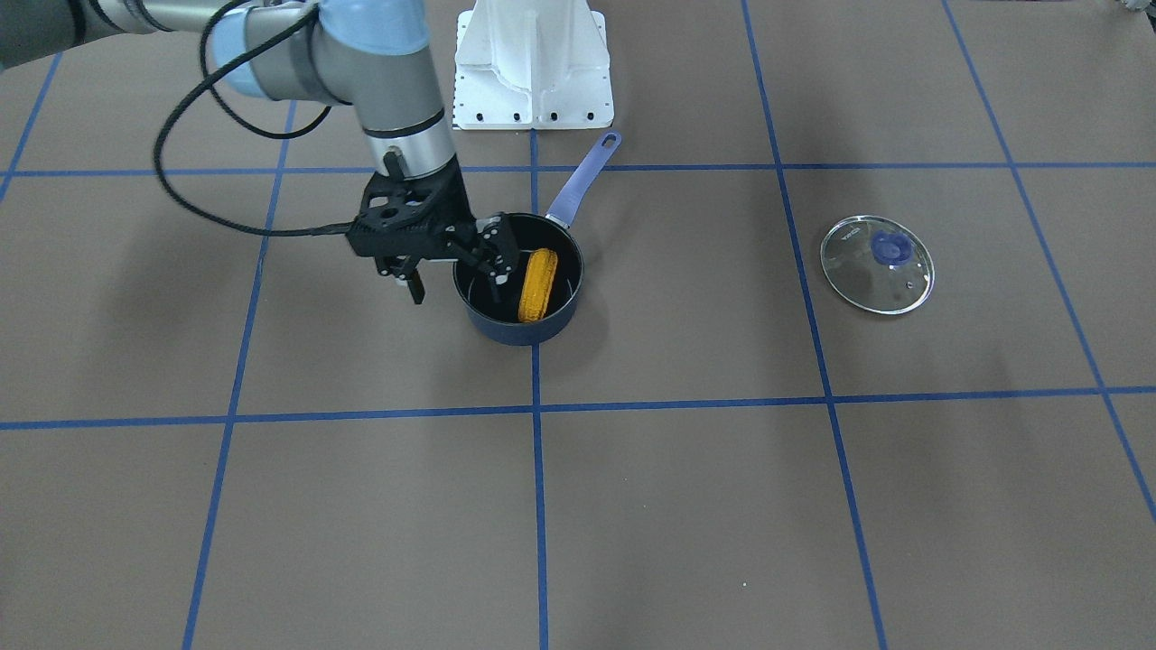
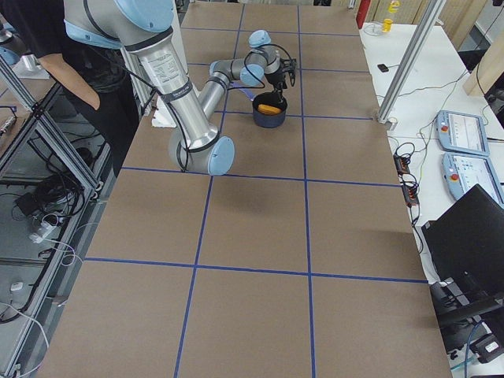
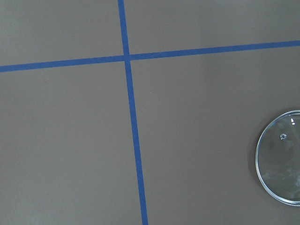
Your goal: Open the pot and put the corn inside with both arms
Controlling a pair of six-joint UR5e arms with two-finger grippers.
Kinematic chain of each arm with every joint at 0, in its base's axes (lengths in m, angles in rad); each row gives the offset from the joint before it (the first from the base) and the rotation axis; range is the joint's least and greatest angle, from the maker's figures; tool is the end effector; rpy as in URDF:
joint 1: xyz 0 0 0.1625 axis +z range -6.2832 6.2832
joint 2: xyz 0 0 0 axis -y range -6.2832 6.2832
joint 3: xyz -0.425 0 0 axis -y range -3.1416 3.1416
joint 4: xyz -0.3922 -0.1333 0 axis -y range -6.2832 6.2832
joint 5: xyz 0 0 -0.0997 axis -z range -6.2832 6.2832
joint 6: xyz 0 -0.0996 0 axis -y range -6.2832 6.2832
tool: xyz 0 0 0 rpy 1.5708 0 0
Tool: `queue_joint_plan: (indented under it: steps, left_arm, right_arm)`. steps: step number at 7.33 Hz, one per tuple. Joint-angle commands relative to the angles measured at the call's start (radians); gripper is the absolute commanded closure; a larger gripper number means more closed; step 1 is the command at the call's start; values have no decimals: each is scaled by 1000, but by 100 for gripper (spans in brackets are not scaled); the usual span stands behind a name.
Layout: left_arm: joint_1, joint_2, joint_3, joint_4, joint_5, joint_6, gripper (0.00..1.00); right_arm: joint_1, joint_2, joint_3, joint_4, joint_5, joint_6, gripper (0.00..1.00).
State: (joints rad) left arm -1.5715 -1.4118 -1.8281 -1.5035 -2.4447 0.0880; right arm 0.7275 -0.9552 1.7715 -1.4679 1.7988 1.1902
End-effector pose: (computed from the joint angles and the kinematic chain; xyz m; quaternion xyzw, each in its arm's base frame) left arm -0.0572 -0.4246 0.6045 0.0328 0.4221 0.0461 0.9048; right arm -0.4130 -0.5161 0.2033 0.1452 -0.4284 0.1040 0.8858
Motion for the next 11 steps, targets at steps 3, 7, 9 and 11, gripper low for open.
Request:
queue_joint_plan:
  steps: [3,7,9,11]
  left_arm:
    - [1,1,-8,0,139,-2,1]
    - [-1,2,-11,-1,134,1,1]
    - [1,4,-10,-1,135,6,1]
    - [1,5,-5,-3,135,6,1]
  right_arm:
    - [468,-296,-27,-6,336,-693,0]
    - [711,-667,-6,36,456,-1052,0]
    - [771,-808,-17,168,442,-1081,0]
    - [783,-821,-29,173,445,-1092,0]
